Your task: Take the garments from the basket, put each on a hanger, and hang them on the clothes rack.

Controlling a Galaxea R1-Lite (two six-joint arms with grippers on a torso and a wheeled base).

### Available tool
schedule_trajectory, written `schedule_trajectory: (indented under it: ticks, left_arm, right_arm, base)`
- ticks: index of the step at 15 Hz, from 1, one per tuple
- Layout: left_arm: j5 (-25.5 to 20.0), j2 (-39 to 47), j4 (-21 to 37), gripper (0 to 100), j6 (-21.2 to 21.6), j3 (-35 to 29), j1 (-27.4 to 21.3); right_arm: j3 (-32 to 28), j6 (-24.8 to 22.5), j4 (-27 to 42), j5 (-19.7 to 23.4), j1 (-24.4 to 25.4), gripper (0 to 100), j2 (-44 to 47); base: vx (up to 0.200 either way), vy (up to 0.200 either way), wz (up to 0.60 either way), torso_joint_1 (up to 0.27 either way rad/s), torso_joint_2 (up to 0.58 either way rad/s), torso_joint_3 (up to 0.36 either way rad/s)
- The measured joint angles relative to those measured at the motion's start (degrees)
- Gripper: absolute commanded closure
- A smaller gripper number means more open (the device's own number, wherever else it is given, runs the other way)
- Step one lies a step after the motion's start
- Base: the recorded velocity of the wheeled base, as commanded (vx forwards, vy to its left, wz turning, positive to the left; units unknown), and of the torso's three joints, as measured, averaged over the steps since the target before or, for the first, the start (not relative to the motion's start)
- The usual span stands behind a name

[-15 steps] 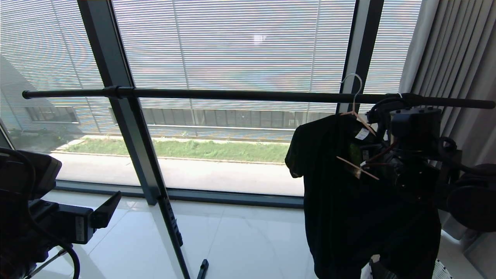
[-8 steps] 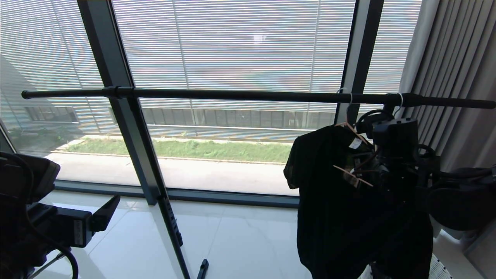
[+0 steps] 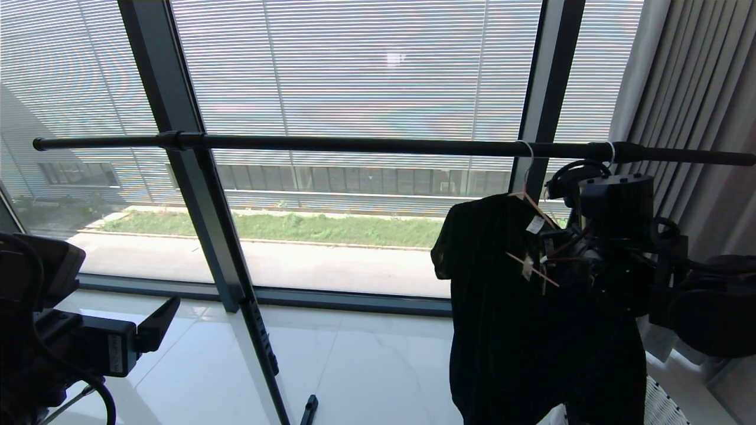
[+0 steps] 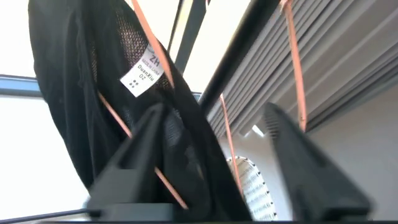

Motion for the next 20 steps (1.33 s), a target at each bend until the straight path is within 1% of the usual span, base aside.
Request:
schedule_trajectory:
  ticks: [2,4,6,7,9,11,12,20]
  left_arm:
    - [0.0,-0.4,0.0,0,0.0,0.0,0.3]
    - [0.0,-0.7,0.0,0,0.0,0.0,0.7]
    - [0.0,-0.8,0.0,0,0.0,0.1,0.8]
    - [0.0,-0.8,0.0,0,0.0,0.1,0.8]
    - [0.1,-0.9,0.0,0,0.0,0.1,0.9]
    - [0.1,-0.9,0.0,0,0.0,0.1,1.6]
    - [0.1,-0.9,0.0,0,0.0,0.1,2.0]
    - [0.1,-1.4,0.0,0,0.0,0.1,2.6]
  right_arm:
    - [-0.1,-2.8,5.6,-0.1,0.8,0,-4.8]
    - [-0.2,-4.7,14.3,0.0,1.1,0,-10.9]
    - [0.4,-5.5,23.2,0.2,1.0,0,-17.5]
    - [1.3,-5.8,25.8,0.2,0.6,0,-20.4]
    - [4.7,-7.3,27.4,0.2,-1.9,0,-25.3]
    - [7.2,-8.3,27.6,0.3,-4.5,0,-28.7]
    - [7.9,-8.4,27.6,0.3,-5.1,0,-29.9]
    - [9.9,-9.1,27.6,0.1,-5.7,0,-32.5]
  base:
    - [0.0,0.0,0.0,0.0,0.0,0.0]
    - [0.0,0.0,0.0,0.0,0.0,0.0]
    - [0.0,0.0,0.0,0.0,0.0,0.0]
    - [0.0,0.0,0.0,0.0,0.0,0.0]
    - [0.0,0.0,0.0,0.0,0.0,0.0]
    - [-0.2,0.0,0.0,0.002,0.0,0.005]
    - [-0.2,0.0,0.0,0.012,0.0,-0.002]
    - [-0.2,0.0,0.0,-0.002,0.0,0.005]
